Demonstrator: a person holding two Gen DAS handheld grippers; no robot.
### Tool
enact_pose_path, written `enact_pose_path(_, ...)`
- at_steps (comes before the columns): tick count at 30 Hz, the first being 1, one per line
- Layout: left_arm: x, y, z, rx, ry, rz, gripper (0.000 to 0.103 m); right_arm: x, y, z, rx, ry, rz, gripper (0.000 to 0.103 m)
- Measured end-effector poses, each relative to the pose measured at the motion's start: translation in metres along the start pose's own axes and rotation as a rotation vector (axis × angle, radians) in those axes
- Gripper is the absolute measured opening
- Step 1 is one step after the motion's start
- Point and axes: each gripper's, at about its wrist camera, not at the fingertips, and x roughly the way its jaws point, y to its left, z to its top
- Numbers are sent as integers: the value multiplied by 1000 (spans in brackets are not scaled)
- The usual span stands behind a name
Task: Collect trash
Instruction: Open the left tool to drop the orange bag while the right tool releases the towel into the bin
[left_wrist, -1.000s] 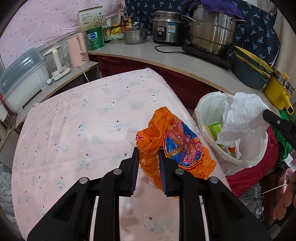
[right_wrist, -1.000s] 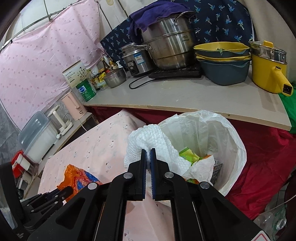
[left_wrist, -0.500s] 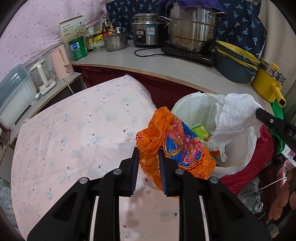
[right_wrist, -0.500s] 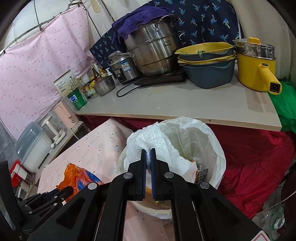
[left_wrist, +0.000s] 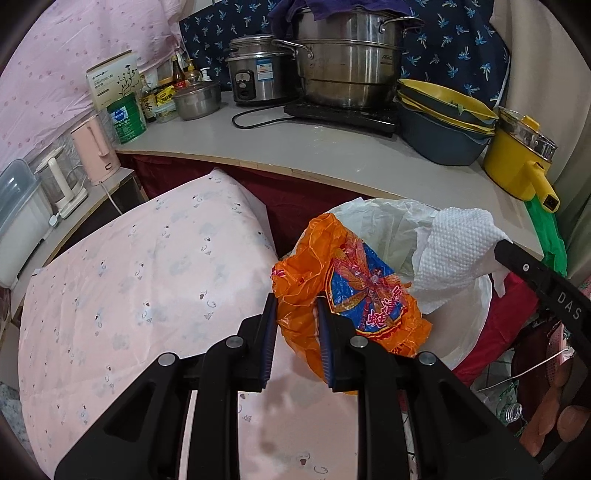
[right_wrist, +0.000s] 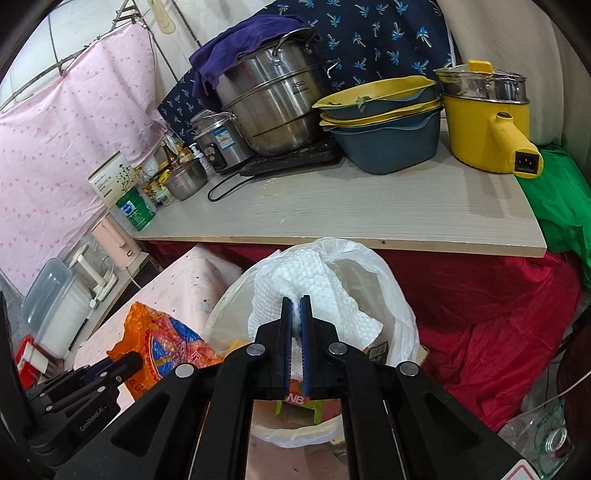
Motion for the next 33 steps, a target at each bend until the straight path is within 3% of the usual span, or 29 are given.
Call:
enact_pose_path(14,43,-30,32,20,7,-39,24,12,-23,11,24,2,-44,4)
enact_pose_path(18,49,-29,33,11,5,-33,37,18,-22,13,20,10,-41,4)
enact_pose_path(31,46,-23,42,2,-37,-62,44,41,-4,14,-13,46,-5,6)
enact_pose_path(33,46,-19,44,-14,-41,-61,52,43,-1,15,-15,52,0,11)
